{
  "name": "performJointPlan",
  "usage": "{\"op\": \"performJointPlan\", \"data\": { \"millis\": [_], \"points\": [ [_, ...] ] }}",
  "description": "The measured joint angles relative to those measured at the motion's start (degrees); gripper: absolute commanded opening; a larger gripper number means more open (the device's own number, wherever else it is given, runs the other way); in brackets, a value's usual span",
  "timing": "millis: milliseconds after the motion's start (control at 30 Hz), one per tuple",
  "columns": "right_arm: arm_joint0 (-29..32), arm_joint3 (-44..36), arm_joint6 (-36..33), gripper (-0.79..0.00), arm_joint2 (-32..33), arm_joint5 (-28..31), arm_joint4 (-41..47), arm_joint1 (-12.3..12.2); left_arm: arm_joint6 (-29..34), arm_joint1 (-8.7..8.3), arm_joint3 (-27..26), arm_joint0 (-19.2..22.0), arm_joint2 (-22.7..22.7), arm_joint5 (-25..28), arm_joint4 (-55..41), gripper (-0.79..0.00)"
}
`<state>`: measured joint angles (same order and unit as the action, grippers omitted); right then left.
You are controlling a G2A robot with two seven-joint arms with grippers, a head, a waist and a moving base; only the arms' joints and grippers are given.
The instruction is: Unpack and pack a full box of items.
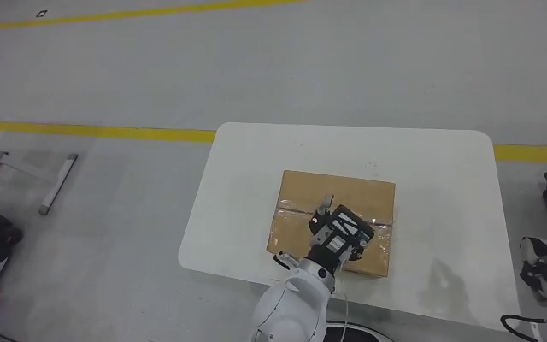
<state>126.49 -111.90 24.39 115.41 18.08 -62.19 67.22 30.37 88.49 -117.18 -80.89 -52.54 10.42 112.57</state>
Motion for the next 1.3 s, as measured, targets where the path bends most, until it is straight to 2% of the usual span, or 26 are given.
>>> {"op": "performJointPlan", "data": {
  "millis": [100, 200, 367, 500, 667, 833, 967, 1300],
  "points": [
    [-0.1, 0.1, -0.1, -0.785, 0.1, 0.3, -0.4, 0.1, -1.9, 0.18, 1.3, 0.8, 1.2, -0.3, -0.7, 0.0],
    [-0.3, 0.4, -0.1, -0.785, 0.5, 0.6, -0.5, 0.3, -2.9, 0.73, 4.3, 2.7, 4.2, -0.1, -1.7, 0.0],
    [-0.3, 0.7, -0.1, -0.785, 1.1, 1.0, -0.3, 0.5, -0.3, 1.98, 10.9, 6.0, 10.0, -1.3, -0.4, 0.0],
    [0.1, 0.8, 0.2, -0.785, 0.9, 1.1, -0.4, 0.8, 2.0, 3.13, 14.2, 7.7, 12.8, -3.7, -1.8, 0.0],
    [0.3, 1.1, 0.6, -0.785, 0.5, 1.2, -0.8, 1.2, 4.1, 4.35, 17.3, 10.0, 13.5, -7.5, -3.5, 0.0],
    [0.4, 1.3, 0.9, -0.785, 0.6, 1.7, -1.0, 1.4, 5.7, 5.01, 20.1, 11.6, 14.2, -8.4, -1.7, 0.0],
    [0.2, 1.8, 1.0, -0.785, 0.6, 2.1, -0.9, 1.6, 6.3, 5.53, 21.9, 12.1, 14.2, -9.4, -2.4, -0.117],
    [-0.4, 2.4, 0.7, -0.785, 0.6, 2.9, -1.2, 2.1, 7.1, 6.54, 25.2, 13.7, 14.1, -10.4, -1.4, -0.166]
  ]
}}
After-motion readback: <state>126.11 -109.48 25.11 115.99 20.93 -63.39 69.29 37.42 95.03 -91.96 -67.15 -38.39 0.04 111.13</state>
